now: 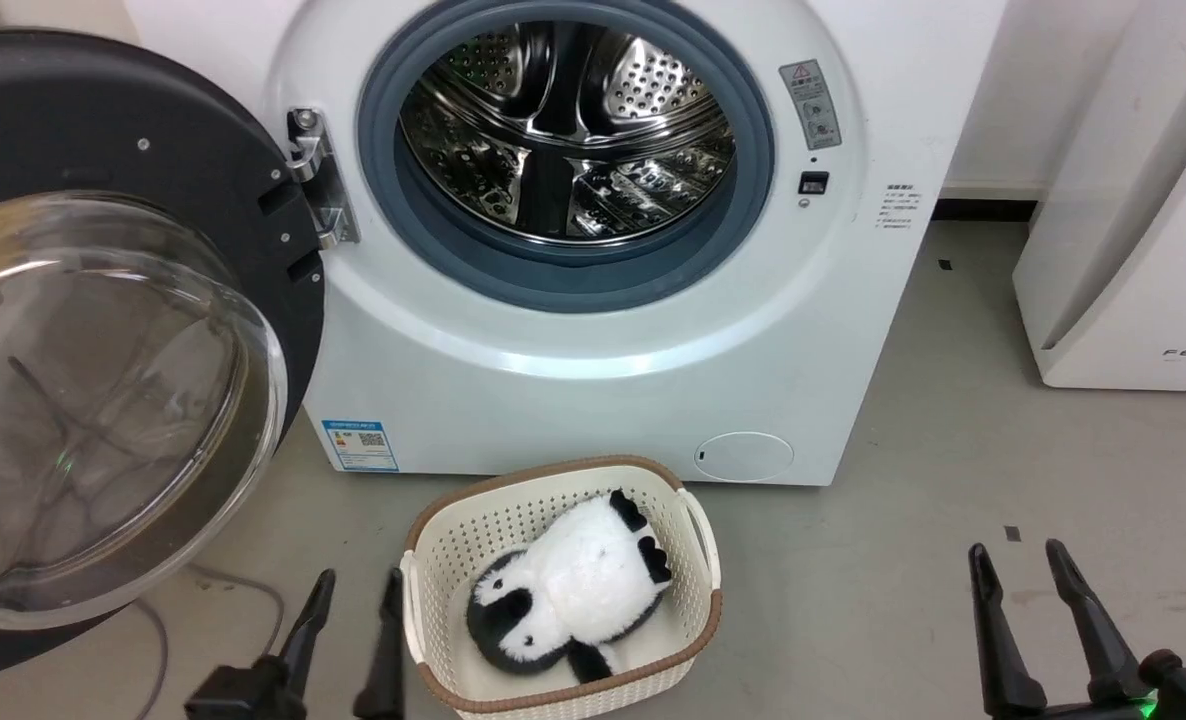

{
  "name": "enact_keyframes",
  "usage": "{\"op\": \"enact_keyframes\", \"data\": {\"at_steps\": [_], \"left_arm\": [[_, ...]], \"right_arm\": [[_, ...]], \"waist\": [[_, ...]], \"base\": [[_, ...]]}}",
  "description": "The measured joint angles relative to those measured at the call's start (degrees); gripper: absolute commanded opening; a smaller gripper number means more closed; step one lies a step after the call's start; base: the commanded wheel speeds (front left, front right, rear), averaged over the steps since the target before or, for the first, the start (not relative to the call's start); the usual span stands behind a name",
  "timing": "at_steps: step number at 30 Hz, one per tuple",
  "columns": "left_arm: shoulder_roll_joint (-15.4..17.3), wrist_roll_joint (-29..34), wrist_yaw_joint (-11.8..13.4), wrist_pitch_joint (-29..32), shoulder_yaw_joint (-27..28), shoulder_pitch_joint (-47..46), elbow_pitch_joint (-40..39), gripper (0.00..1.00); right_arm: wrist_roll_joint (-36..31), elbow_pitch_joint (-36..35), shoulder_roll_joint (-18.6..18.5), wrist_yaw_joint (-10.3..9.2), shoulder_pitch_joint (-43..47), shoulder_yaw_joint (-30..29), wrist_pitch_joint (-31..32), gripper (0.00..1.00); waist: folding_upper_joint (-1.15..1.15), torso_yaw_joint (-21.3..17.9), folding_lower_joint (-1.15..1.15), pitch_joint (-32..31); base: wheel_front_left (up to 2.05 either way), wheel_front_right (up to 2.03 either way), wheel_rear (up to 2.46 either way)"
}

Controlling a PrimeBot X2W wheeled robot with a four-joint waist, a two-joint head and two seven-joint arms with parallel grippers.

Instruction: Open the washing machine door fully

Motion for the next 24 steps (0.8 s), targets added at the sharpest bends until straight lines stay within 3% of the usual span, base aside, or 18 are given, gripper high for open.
{"op": "enact_keyframes", "data": {"at_steps": [4,13,20,21,24], "left_arm": [[-0.4,4.8,1.4,0.0,-0.6,1.1,-0.9,1.00],[-0.6,8.6,1.8,0.0,0.1,1.3,-1.6,1.00],[-1.1,9.0,1.5,0.0,0.8,1.3,-1.5,1.00],[-1.1,9.0,1.5,0.0,0.8,1.3,-1.4,0.00],[-1.0,9.0,1.5,0.1,0.7,1.3,-1.5,0.00]], "right_arm": [[-3.7,0.4,0.8,0.00,0.0,-2.0,0.0,1.00],[-9.3,2.4,1.4,0.00,0.1,-3.0,0.0,1.00],[-9.5,2.6,1.8,0.00,0.1,-3.1,0.0,1.00],[-9.5,2.6,1.8,0.00,0.1,-3.1,0.0,0.00],[-9.5,2.6,1.8,0.00,0.0,-3.1,0.0,0.00]], "waist": [[0.00,-0.7,0.00,0.1],[0.00,-0.9,0.00,0.5],[0.00,-0.4,0.01,0.9],[0.00,-0.4,0.00,0.9],[0.00,-0.4,0.01,0.9]], "base": [[0.00,0.00,0.00],[0.00,0.00,0.00],[0.00,0.00,0.00],[0.00,0.00,0.00],[0.00,0.00,0.00]]}}
